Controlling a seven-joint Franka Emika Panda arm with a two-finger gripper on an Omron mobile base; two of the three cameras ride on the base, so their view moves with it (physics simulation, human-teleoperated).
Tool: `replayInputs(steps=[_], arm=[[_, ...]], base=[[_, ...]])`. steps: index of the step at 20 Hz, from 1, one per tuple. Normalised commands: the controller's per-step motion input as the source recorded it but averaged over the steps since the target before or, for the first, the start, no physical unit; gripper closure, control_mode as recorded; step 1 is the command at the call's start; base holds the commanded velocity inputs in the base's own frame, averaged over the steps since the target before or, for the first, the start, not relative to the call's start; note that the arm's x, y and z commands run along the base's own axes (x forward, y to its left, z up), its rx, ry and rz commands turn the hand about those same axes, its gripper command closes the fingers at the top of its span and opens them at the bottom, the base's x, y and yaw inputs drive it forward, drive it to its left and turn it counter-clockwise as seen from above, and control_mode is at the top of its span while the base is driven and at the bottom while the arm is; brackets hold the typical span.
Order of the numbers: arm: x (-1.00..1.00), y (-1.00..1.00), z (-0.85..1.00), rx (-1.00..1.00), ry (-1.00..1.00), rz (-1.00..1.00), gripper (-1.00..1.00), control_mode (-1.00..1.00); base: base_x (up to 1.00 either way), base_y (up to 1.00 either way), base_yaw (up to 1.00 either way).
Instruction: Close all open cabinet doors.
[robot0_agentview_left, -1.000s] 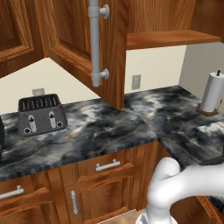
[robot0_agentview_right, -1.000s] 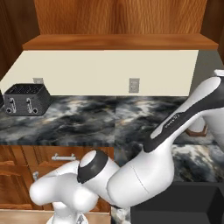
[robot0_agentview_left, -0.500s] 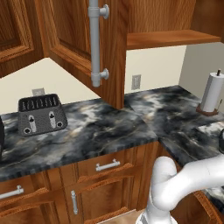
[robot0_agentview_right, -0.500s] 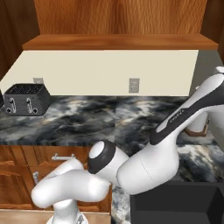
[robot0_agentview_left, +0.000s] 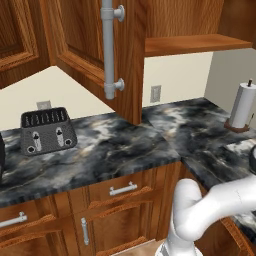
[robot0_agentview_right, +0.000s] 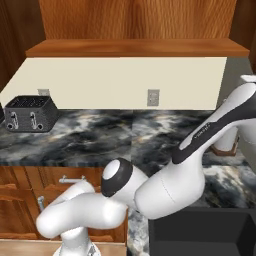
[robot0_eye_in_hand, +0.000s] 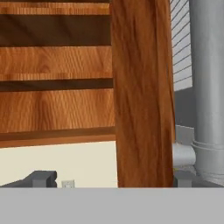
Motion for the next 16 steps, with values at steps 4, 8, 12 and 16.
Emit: replayInputs(steps=[4, 8, 12, 16], arm=[[0.03, 0.47, -0.11, 0.00, 0.00, 0.18, -1.00, -1.00], [0.06, 0.50, -0.12, 0.00, 0.00, 0.22, -1.00, -1.00], [0.33, 0.52, -0.06, 0.00, 0.00, 0.19, -1.00, -1.00], [0.65, 0.49, 0.00, 0.00, 0.00, 0.15, -1.00, -1.00]], base=[[0.00, 0.00, 0.00], [0.00, 0.00, 0.00], [0.00, 0.00, 0.00], [0.00, 0.00, 0.00]])
